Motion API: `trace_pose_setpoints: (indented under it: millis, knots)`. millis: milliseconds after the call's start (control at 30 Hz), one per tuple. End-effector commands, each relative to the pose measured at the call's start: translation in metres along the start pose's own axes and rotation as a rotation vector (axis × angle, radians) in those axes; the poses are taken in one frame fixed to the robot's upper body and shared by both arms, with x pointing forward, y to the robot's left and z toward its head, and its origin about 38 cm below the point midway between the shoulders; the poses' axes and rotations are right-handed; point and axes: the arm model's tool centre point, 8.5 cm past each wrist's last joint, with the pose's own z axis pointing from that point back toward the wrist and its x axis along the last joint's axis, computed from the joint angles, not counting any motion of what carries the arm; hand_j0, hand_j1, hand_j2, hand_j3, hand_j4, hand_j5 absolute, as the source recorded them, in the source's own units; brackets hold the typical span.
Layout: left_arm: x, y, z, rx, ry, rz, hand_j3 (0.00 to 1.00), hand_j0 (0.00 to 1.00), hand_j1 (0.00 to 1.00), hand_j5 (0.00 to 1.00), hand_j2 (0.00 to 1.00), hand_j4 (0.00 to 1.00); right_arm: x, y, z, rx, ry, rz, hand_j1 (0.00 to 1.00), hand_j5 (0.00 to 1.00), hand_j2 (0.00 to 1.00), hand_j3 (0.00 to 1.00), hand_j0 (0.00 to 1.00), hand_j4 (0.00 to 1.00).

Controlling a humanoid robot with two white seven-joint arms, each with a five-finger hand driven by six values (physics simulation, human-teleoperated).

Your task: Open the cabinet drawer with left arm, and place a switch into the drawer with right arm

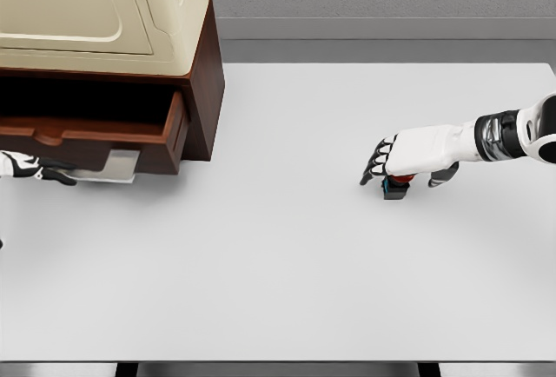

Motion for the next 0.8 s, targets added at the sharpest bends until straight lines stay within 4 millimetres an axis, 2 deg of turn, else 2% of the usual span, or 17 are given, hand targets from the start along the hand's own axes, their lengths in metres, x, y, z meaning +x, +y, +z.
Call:
trace_pose_setpoints:
  millis: [0,500,600,700,767]
  knots:
    - [-0.001,-0.010,0.003,-0.072,0.010,-0.055,1.00,1.00,1.00,1.00,1.00,1.00,0.000,0.000,0.000,-0.002,0.001,-0.004,0.93,0.93,0.93,0.93,0.93,0.93]
    - [0.004,0.005,0.019,-0.016,0.014,-0.027,1.00,1.00,1.00,1.00,1.00,1.00,0.000,0.000,0.000,-0.001,0.002,-0.002,0.78,0.78,0.78,0.78,0.78,0.78]
    - [0.006,0.008,0.023,-0.001,0.012,-0.018,1.00,1.00,1.00,1.00,1.00,1.00,0.000,0.000,0.000,-0.001,0.002,-0.002,0.78,0.78,0.78,0.78,0.78,0.78]
    - [0.009,0.015,0.028,0.026,0.002,-0.008,1.00,1.00,1.00,1.00,1.00,1.00,0.000,0.000,0.000,-0.001,0.001,-0.003,0.62,0.62,0.62,0.62,0.62,0.62]
    - [0.011,0.019,0.031,0.045,-0.006,0.002,1.00,1.00,1.00,1.00,1.00,1.00,0.000,0.000,0.000,-0.001,0.001,-0.003,0.62,0.62,0.62,0.62,0.62,0.62]
